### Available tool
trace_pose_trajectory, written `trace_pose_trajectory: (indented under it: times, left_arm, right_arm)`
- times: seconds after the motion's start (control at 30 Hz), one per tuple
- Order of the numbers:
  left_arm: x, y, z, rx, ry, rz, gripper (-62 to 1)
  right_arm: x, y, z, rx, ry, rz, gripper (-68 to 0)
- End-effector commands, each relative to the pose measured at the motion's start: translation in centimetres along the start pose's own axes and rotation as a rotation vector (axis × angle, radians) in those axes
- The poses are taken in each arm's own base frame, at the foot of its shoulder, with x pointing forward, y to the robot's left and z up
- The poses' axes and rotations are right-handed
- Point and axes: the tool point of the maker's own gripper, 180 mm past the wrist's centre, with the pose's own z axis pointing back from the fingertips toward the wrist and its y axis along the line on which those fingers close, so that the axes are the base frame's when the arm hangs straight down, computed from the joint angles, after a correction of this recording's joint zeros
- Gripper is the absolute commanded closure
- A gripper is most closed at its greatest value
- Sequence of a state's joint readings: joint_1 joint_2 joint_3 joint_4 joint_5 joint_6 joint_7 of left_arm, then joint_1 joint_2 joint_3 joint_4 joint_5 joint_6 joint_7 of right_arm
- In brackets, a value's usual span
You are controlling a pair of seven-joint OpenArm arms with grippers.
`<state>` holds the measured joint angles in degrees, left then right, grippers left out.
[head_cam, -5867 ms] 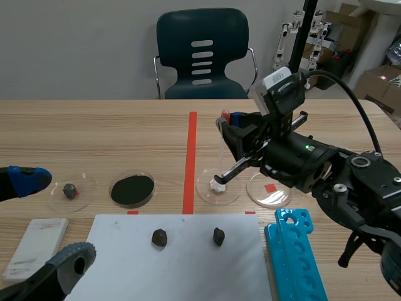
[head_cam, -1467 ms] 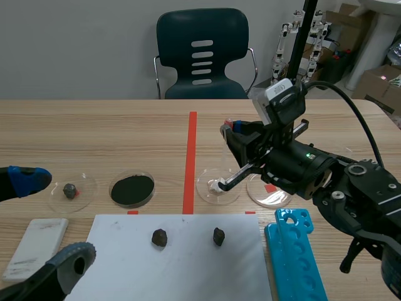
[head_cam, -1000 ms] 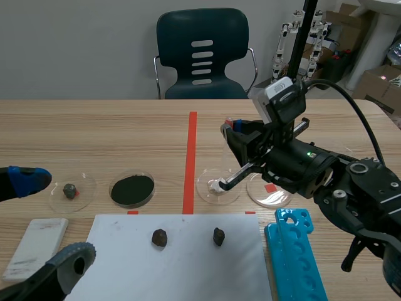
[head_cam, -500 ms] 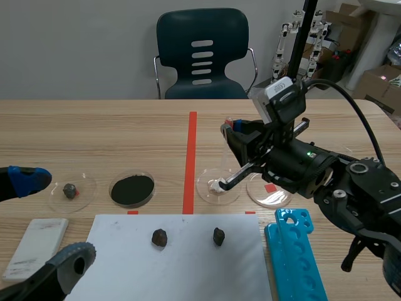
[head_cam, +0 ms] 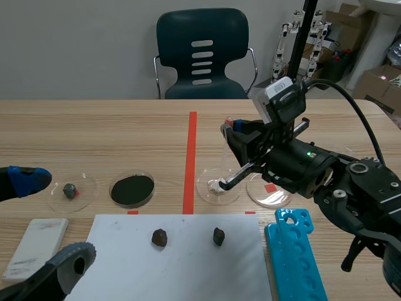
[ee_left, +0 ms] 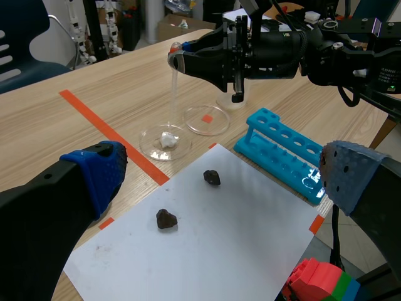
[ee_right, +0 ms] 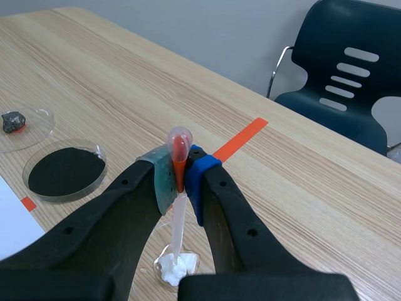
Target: Squeeze the dropper onto the mineral
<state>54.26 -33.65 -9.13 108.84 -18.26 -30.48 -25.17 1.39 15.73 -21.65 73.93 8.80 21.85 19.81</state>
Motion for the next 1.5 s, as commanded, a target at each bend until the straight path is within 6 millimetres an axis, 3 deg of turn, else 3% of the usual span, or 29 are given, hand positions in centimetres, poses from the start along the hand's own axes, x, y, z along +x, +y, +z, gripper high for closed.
trace_pose_trajectory:
  times: [0.0, 1.13, 1.47]
  left_arm:
    - [0.7, -0.1, -0.2, 0.001, -0.035, 0.010, -62.3]
    - [0.7, -0.1, -0.2, 0.001, -0.035, 0.010, -62.3]
    - [0.7, -0.1, -0.2, 0.001, -0.035, 0.010, -62.3]
  right_arm:
    - [1.8, -0.6, -0.4, -0.005, -0.054, 0.014, -1.0]
    - [1.9, -0.7, -0.3, -0.004, -0.056, 0.018, -1.0]
    - [5.1, 0.7, 1.6, 0.041, -0.119, 0.068, -1.1]
